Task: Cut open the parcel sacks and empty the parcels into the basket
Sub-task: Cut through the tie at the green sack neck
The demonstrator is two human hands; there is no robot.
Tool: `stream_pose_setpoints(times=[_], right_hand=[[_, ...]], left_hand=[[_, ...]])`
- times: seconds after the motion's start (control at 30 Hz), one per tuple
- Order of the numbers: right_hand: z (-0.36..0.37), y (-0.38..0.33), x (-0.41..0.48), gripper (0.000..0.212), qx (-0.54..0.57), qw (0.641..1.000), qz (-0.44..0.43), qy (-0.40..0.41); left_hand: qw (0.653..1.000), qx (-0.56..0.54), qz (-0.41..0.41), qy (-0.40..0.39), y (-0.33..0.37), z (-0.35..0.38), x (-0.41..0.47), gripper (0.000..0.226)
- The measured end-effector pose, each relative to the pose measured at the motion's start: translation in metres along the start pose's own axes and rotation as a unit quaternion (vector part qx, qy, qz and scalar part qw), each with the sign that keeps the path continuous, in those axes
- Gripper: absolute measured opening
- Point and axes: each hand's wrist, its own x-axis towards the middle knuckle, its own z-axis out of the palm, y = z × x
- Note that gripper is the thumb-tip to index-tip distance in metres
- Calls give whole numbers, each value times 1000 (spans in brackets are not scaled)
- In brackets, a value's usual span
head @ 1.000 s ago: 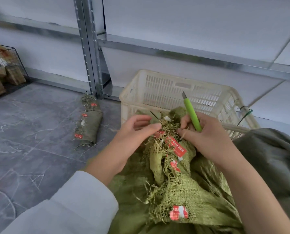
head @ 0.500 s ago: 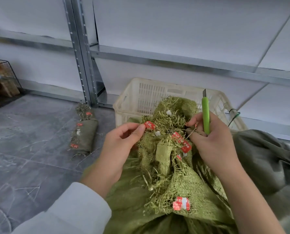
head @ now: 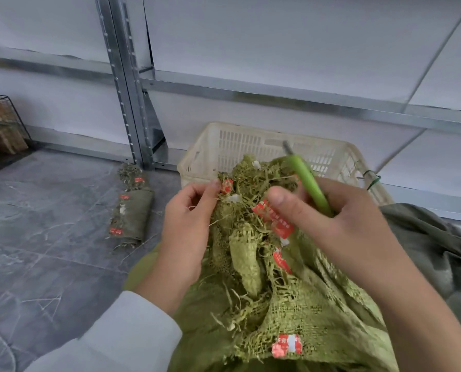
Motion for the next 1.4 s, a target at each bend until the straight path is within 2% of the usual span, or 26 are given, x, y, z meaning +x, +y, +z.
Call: stream_pose_setpoints(times=[0.07,0.13,0.2,0.3,0.4,0.6,0.77,0.87,0.93,1.0,1.07,1.13,1.23,1.33,1.4], right_hand=[[15,-8,-5,67,-88,995,21,-41],[28,-4,-6,71,-180,982,27,-44],[30,2,-3,68,-199,978,31,-45],[20,11,3,50,-70,993,82,-55],[16,16,8,33,58,992,107,-44],[9,26,12,31,236,962,135,-3],[4,29,13,27,274,952,133,5],[0,31,15,19,269,950,149,55],[0,33,17,22,275,944,166,81],[4,36,20,22,266,944,172,97],[7,41,24,18,242,947,174,115],[8,48,26,16,223,945,192,140],[7,53,25,13,245,936,211,137],[10,46,22,20,265,943,202,26],[13,37,21,35,264,941,200,-73]], left_hand=[[999,0,34,30,5,3,-2,18],[997,-19,45,54,10,4,-3,25],[994,-60,40,84,13,2,-1,24],[986,-98,25,129,12,-6,5,17],[980,-115,14,164,11,-12,11,22],[983,-124,8,138,8,-13,12,22],[984,-124,-9,128,6,-11,13,26],[981,-122,-23,148,6,-14,15,29],[980,-123,-38,152,7,-15,16,26],[982,-117,-57,137,4,-14,16,25],[986,-118,-78,89,1,-14,17,33],[992,-86,-90,25,-2,-12,16,51],[991,41,-112,-60,-8,-9,10,88],[984,105,-109,-89,-10,-4,5,97],[983,136,-92,-86,-14,-1,3,81]])
